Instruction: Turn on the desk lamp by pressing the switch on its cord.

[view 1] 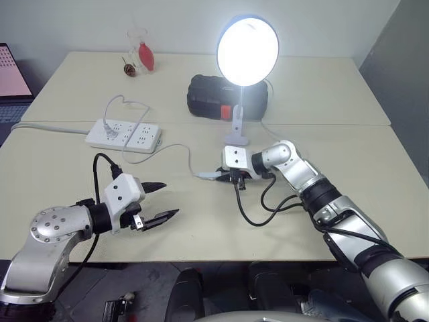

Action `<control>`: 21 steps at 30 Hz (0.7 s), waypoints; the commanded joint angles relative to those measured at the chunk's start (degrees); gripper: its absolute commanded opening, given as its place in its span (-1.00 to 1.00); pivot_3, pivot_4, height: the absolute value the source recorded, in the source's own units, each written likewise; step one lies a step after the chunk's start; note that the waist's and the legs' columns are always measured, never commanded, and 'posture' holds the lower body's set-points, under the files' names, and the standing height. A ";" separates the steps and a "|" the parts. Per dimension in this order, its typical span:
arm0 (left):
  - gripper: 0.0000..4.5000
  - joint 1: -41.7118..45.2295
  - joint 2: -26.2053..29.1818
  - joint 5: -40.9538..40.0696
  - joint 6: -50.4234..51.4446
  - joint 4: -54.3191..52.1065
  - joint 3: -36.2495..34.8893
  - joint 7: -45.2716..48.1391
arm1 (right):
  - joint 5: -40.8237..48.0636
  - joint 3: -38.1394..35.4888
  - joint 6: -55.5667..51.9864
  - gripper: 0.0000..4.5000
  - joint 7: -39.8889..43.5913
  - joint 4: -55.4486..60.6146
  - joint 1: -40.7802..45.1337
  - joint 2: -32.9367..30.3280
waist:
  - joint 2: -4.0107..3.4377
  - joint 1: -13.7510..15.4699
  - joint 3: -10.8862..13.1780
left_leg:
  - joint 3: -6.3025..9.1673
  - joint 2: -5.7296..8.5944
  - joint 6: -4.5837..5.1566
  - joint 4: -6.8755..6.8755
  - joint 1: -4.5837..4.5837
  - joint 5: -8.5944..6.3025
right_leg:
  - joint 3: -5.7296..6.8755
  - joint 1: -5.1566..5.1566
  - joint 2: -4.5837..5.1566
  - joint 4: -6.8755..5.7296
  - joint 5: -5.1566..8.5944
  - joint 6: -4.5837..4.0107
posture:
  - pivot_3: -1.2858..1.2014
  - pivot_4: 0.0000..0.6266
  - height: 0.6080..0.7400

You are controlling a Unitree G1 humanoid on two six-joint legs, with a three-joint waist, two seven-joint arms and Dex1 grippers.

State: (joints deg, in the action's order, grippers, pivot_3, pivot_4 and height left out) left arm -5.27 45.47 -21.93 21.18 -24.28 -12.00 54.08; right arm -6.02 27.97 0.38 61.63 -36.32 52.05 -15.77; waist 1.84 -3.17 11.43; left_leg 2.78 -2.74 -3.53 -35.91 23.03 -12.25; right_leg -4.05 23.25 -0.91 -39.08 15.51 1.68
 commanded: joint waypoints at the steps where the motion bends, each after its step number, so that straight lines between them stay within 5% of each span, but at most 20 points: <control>1: 0.66 1.45 -0.42 -1.16 1.91 -1.67 -1.65 -2.88 | 1.47 -3.03 -0.76 0.01 0.84 4.36 -0.83 -1.14 | 0.00 -0.02 0.00 | 0.01 0.00 0.00 0.00 0.00 0.00 | 0.01 0.00 -0.01 0.00 0.00 0.00 | 0.03 -0.52 1.00; 11: 0.66 2.03 0.38 -0.51 4.76 -1.63 -0.75 -5.48 | 7.69 -9.35 -12.97 0.99 5.32 29.76 -9.85 -10.66 | -0.01 0.12 0.01 | 0.03 0.01 0.00 0.05 0.05 0.00 | 0.03 0.01 0.00 0.04 0.03 -0.02 | 0.03 -0.52 1.00; 21: 0.66 -0.09 1.64 -1.22 5.62 -2.67 -3.17 -5.41 | 15.59 -19.58 -15.81 0.99 3.82 43.47 -20.21 -18.36 | -0.01 0.05 0.01 | -0.01 0.01 0.00 0.04 0.01 0.00 | -0.02 -0.01 0.00 0.05 0.03 -0.02 | 0.03 -0.52 1.00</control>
State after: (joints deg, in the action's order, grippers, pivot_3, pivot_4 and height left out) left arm -4.75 46.10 -22.44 26.73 -24.79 -13.06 48.42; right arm 7.41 11.80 -15.47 65.87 3.18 32.72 -32.75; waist 1.83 -3.12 11.44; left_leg 2.76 -2.73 -3.53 -35.87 23.04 -12.26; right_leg -4.08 23.24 -0.90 -39.01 15.54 1.66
